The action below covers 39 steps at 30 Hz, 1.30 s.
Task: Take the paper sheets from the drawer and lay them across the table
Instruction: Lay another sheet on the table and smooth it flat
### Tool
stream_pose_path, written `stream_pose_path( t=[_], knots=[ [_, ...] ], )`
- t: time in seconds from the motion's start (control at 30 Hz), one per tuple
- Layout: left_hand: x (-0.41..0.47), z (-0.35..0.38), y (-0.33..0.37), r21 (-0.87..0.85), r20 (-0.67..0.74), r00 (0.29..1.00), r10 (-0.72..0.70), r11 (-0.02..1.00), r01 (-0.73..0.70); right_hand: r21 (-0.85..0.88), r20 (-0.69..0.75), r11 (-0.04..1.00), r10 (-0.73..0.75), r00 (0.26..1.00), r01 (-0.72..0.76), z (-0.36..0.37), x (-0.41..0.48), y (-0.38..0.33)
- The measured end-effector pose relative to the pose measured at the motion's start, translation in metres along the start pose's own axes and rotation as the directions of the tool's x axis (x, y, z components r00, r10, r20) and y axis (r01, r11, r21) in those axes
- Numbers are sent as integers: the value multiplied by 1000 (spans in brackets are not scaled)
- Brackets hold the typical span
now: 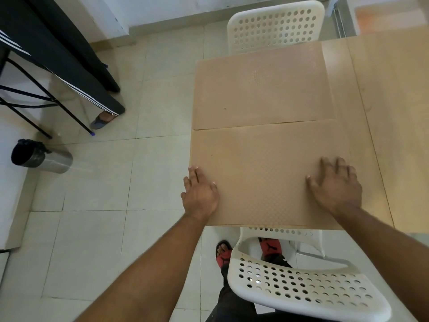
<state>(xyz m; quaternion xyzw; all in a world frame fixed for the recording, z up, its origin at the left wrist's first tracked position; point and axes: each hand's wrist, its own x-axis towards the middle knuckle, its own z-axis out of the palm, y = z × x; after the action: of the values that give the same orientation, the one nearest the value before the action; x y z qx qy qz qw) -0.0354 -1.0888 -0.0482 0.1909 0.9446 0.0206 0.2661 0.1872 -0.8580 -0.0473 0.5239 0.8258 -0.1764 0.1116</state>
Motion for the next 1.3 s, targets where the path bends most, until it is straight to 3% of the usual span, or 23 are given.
stream_pose_path(
  t=[0.17, 0.4, 0.7, 0.9, 1.1, 1.3],
  knots=[
    [2, -1, -2, -79, 16, 1000, 5, 997, -3, 2, 5, 1000, -7, 1000, 7, 0, 0, 1],
    [1, 0, -2, -10, -41, 998, 55, 998, -55, 11, -26, 1000, -18, 999, 19, -2, -2, 1],
    [-11, 2, 52, 87, -43, 952, 302, 951, -298, 67, -81, 972, -219, 972, 224, -41, 44, -19],
    [-22, 36, 115, 92, -10, 863, 505, 860, -502, -106, 34, 944, -309, 950, 311, -29, 89, -25],
    [-28, 70, 132, 47, -78, 892, 445, 896, -442, -85, -15, 954, -290, 957, 288, 3, 81, -9],
    [-26, 83, 131, 113, -138, 890, 435, 899, -423, -65, -123, 976, -216, 969, 209, 45, -14, 19]
  ],
)
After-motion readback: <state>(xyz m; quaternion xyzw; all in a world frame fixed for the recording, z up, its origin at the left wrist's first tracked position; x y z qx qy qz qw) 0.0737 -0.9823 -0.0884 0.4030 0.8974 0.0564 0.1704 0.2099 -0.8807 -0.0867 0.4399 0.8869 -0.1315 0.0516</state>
